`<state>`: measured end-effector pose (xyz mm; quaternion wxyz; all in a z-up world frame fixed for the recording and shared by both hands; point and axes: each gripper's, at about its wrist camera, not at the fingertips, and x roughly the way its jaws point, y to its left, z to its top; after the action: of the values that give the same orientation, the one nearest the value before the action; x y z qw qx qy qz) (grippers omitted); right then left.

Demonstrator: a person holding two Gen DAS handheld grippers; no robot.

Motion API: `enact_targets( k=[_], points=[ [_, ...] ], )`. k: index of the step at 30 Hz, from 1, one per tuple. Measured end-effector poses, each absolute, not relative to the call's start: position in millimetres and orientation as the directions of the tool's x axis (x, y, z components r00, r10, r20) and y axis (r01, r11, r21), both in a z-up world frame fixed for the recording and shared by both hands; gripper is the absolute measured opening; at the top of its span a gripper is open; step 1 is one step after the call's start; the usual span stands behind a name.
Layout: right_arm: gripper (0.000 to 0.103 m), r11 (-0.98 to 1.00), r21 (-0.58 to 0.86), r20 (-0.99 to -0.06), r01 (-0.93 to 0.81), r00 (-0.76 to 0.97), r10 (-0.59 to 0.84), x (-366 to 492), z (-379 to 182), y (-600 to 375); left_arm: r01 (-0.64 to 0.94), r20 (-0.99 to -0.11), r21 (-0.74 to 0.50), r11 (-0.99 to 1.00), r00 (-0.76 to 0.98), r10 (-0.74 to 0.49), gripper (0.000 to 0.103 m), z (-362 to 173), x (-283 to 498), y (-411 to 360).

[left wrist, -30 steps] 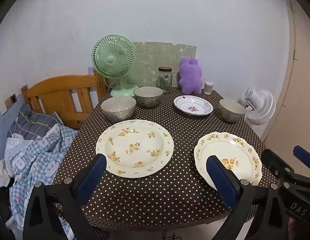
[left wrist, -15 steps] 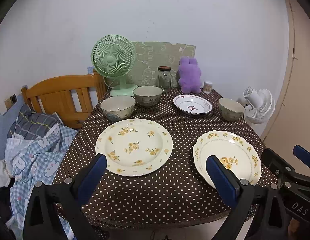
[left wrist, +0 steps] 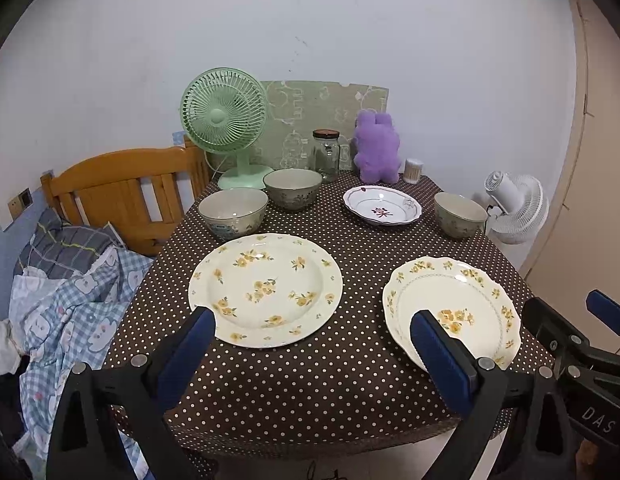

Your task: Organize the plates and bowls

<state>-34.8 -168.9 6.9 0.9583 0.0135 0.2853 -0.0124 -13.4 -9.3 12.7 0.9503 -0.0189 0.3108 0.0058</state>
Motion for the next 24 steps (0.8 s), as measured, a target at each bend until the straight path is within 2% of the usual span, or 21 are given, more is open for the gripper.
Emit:
enact_targets(
  k=[24],
  points=[
    [0.101, 0.999, 0.024, -0.549, 0.022, 0.836, -0.006, -35.9, 5.7, -168.3, -0.031, -0.588, -0.029, 0.999, 0.809, 0.008, 0.098, 11.8, -13.2, -8.8]
  ],
)
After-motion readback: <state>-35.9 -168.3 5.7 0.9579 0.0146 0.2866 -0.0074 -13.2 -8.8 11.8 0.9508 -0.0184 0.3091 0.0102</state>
